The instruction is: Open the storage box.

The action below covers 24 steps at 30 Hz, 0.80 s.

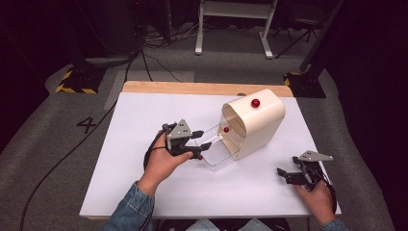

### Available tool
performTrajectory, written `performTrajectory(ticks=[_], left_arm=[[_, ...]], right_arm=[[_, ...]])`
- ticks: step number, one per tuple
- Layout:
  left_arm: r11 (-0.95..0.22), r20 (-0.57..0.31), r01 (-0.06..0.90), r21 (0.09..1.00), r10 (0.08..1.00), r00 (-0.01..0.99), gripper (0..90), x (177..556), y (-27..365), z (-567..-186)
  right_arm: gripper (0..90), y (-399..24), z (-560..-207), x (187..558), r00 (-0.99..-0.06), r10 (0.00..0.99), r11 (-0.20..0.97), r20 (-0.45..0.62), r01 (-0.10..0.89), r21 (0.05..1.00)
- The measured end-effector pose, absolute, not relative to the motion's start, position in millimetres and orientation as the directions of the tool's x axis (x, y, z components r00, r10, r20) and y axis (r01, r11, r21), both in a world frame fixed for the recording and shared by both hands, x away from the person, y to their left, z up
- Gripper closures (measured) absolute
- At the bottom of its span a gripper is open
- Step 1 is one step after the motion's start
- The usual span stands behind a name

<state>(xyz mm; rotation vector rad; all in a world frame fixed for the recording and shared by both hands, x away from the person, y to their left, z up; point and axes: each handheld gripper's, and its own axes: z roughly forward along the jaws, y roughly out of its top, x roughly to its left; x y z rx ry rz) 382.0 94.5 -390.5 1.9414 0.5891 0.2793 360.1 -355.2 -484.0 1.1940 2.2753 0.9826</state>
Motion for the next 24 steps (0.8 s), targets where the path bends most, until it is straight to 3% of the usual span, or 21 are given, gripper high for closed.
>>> performTrajectory(ticks=[18,24], left_arm=[[-0.295,-0.067,0.214,0.931,0.439,0.896,48.0,400.2,45.7,-390.7],[-0.258,-0.084,0.214,0.942,0.434,0.897,61.4,402.3,38.5,-396.7]], right_arm=[[13.3,-355.2,-484.1,359.9,-0.561,0.827,0.393,-0.019,0.555,0.733],[13.3,-355.2,-484.1,360.0,-0.562,0.827,0.392,-0.018,0.555,0.734]])
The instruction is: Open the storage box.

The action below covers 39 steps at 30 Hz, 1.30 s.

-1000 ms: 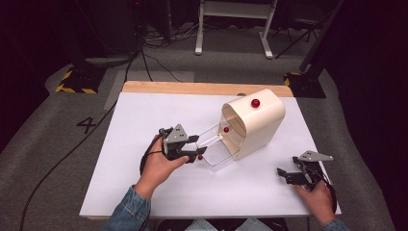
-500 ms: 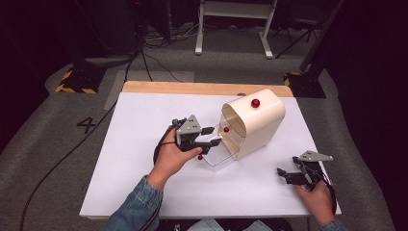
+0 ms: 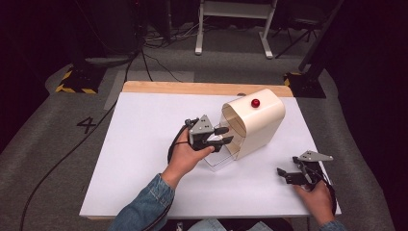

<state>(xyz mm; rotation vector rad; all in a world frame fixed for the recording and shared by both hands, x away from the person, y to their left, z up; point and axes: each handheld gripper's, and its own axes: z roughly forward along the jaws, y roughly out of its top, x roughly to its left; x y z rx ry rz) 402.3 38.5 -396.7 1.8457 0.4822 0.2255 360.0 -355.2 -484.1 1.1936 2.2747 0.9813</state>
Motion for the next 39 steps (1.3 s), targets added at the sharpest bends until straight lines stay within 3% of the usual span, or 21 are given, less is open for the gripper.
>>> performTrajectory(ticks=[12,29,32,39], left_arm=[[-0.316,-0.03,0.189,0.93,0.446,0.895,80.4,405.2,31.5,-402.4],[-0.276,-0.039,0.194,0.941,0.483,0.875,75.4,403.7,44.4,-395.9],[-0.289,-0.017,0.193,0.938,0.515,0.857,70.1,404.9,45.9,-394.6],[-0.301,-0.029,0.212,0.93,0.513,0.858,70.4,412.1,39.1,-405.2]], right_arm=[[13.3,-355.1,-484.0,359.9,-0.561,0.828,0.393,-0.019,0.555,0.733],[13.3,-355.1,-484.0,359.9,-0.561,0.828,0.393,-0.019,0.555,0.733],[13.3,-355.2,-484.0,359.9,-0.561,0.827,0.393,-0.019,0.555,0.733],[13.3,-355.2,-484.0,359.9,-0.561,0.827,0.393,-0.019,0.555,0.734]])
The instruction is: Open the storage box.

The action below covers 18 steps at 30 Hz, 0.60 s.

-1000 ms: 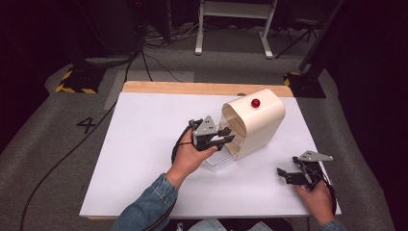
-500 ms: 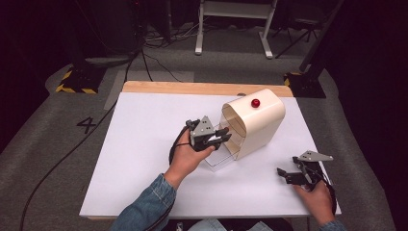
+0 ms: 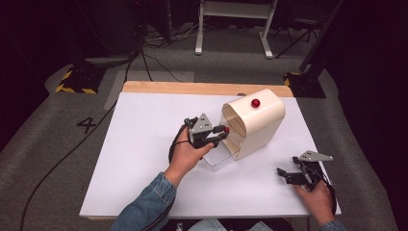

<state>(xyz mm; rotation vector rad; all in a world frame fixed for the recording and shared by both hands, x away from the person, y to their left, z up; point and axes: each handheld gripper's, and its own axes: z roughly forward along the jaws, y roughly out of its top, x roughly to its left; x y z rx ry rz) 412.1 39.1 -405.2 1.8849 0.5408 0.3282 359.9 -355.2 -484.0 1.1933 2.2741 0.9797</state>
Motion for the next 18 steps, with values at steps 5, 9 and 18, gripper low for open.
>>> performTrajectory(ticks=[5,9,18], left_arm=[[-0.321,-0.004,0.195,0.927,0.513,0.859,73.9,412.9,37.8,-404.6],[-0.327,0.0,0.195,0.925,0.511,0.86,74.0,410.2,40.2,-404.0],[-0.335,-0.001,0.204,0.92,0.518,0.855,74.0,398.5,57.2,-402.3]], right_arm=[[13.3,-355.1,-484.0,359.8,-0.561,0.828,0.393,-0.019,0.555,0.734],[13.3,-355.2,-484.0,359.9,-0.561,0.827,0.393,-0.018,0.555,0.734],[13.5,-354.8,-484.2,359.3,-0.561,0.828,0.395,-0.025,0.551,0.735]])
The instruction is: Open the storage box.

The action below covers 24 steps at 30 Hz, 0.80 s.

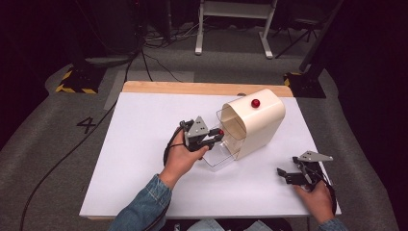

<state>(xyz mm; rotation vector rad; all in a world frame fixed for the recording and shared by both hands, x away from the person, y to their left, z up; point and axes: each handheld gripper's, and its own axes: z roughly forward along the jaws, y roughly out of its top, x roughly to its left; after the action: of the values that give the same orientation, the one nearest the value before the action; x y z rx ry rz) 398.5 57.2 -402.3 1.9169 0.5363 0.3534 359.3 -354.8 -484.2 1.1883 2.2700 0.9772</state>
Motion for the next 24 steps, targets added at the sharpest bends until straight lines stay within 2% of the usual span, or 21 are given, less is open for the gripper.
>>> performTrajectory(ticks=[22,23,24], left_arm=[[-0.311,-0.026,0.236,0.921,0.554,0.832,73.6,373.9,88.1,-408.3],[-0.311,-0.03,0.239,0.92,0.552,0.833,72.3,374.4,88.4,-409.2],[-0.305,-0.034,0.24,0.921,0.553,0.833,66.3,374.9,88.0,-411.0]], right_arm=[[13.4,-354.8,-484.2,359.5,-0.559,0.829,0.393,-0.023,0.553,0.734],[13.4,-354.8,-484.1,359.6,-0.56,0.828,0.394,-0.023,0.553,0.734],[13.4,-354.8,-484.1,359.6,-0.559,0.829,0.393,-0.022,0.553,0.734]])
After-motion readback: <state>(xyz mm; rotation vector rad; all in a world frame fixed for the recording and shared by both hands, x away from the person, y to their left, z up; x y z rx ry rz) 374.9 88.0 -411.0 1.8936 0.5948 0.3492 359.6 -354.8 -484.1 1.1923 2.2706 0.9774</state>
